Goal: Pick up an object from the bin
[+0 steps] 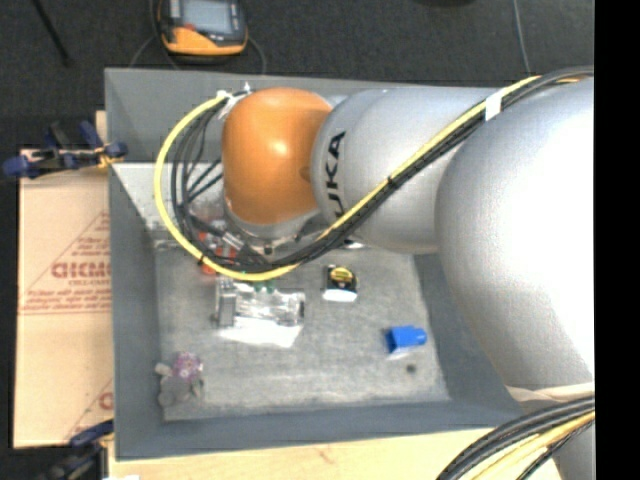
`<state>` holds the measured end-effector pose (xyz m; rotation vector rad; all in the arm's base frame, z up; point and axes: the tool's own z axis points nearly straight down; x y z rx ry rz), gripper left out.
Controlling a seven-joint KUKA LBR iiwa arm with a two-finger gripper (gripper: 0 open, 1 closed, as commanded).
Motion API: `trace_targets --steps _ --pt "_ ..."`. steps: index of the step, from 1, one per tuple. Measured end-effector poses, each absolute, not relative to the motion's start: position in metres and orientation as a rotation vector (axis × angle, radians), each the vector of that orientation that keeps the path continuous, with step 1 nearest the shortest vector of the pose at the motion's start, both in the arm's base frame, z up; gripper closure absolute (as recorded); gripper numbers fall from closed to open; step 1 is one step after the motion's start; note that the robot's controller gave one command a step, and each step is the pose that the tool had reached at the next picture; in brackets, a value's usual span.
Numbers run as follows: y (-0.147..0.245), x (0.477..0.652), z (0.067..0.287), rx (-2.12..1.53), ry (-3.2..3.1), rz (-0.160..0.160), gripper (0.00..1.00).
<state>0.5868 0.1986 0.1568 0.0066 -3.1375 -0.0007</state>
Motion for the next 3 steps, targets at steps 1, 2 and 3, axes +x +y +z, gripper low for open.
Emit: trace_targets --steps 1,2,3 --pt "0.1126 0.5906 0.0663 -0.115 -3.134 0.004 0.00" --pt "0.1127 0.5912 0.0670 -0.119 -3.139 -0.002 0.00" --pt "0.1128 0.5915 0.0673 -0.127 -3.140 -0.003 0.00"
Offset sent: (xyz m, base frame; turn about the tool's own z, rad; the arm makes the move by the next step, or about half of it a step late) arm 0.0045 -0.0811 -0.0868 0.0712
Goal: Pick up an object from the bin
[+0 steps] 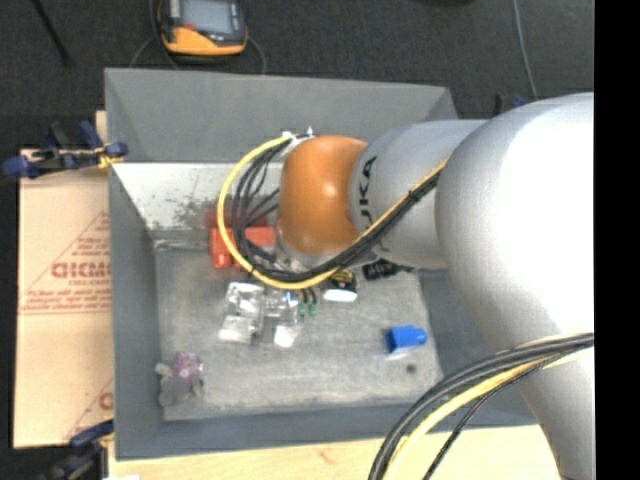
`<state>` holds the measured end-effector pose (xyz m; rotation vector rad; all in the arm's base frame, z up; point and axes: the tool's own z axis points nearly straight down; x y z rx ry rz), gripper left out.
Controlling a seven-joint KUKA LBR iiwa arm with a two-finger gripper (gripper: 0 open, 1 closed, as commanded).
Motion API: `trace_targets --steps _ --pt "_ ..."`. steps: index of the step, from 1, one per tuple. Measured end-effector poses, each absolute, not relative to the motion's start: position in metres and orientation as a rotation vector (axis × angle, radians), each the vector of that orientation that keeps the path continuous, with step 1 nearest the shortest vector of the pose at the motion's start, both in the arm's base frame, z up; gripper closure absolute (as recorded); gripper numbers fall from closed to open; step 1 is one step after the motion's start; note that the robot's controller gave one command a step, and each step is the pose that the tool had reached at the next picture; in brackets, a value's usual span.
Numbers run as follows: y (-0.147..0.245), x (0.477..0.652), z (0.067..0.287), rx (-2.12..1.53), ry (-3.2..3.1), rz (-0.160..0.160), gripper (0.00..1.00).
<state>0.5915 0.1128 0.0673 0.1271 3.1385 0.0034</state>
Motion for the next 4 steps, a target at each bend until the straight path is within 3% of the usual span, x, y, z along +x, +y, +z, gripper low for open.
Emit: trace_targets --steps 2,3,4 --pt "0.113 0.592 0.067 0.147 3.137 0.004 0.00" --pt "0.112 0.593 0.069 0.151 3.134 0.004 1.00" --pt "0.111 0.596 0.165 0.157 3.129 0.003 1.00"
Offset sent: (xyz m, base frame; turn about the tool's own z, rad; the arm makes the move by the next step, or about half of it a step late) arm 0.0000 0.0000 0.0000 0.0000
